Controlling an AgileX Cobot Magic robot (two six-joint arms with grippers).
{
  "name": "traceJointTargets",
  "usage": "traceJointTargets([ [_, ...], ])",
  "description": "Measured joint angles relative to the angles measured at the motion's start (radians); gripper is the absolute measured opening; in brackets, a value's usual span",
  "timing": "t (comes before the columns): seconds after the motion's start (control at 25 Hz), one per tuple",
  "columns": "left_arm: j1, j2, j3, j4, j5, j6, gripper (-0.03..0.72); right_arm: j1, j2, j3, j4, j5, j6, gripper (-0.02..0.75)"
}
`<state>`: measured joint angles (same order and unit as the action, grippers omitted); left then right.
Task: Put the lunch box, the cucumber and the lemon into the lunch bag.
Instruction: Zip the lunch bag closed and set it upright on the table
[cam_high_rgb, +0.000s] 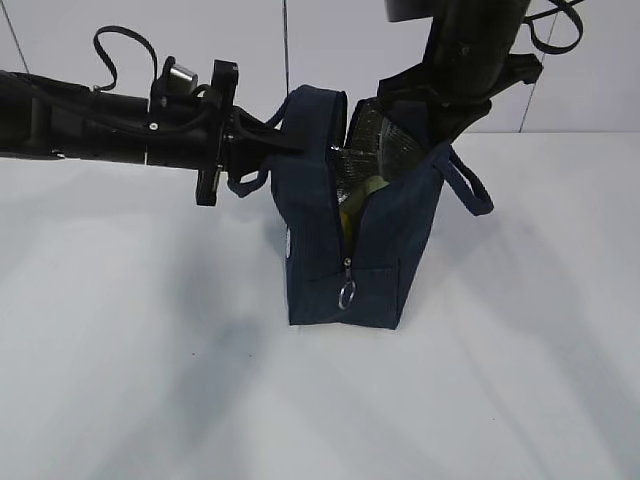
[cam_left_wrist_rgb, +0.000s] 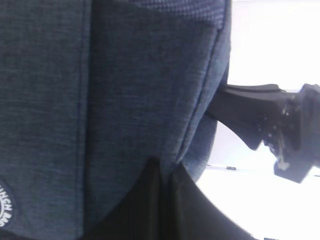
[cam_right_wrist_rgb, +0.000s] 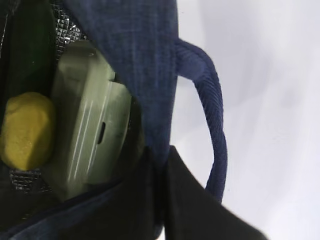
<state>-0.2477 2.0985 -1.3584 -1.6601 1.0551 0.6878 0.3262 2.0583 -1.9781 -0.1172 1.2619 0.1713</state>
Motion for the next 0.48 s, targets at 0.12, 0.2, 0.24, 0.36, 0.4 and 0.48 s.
traceJointTargets([
  [0.12, 0.000, 0.019, -0.001, -0.001, 0.020, 0.000, -0.008, 0.000, 0.000, 0.001, -0.004, -0.002, 0.000, 0.018],
  [0.2, 0.000, 0.026, -0.001, -0.002, 0.034, 0.000, -0.007, 0.000, 0.000, 0.001, -0.004, -0.002, 0.000, 0.018],
  [0.24, 0.000, 0.028, -0.001, -0.002, 0.040, 0.000, -0.005, 0.000, 0.000, 0.001, -0.004, -0.002, 0.000, 0.018],
  [0.36, 0.000, 0.028, -0.002, -0.005, 0.061, 0.000, 0.023, 0.000, -0.001, 0.001, -0.004, -0.002, 0.000, 0.018],
  [0.4, 0.000, 0.028, -0.002, -0.005, 0.064, 0.000, 0.048, 0.000, -0.001, 0.001, -0.004, -0.003, 0.000, 0.018],
  [0.48, 0.000, 0.028, -0.005, -0.007, 0.073, 0.000, 0.127, 0.000, -0.001, 0.001, -0.002, -0.004, -0.002, 0.024],
])
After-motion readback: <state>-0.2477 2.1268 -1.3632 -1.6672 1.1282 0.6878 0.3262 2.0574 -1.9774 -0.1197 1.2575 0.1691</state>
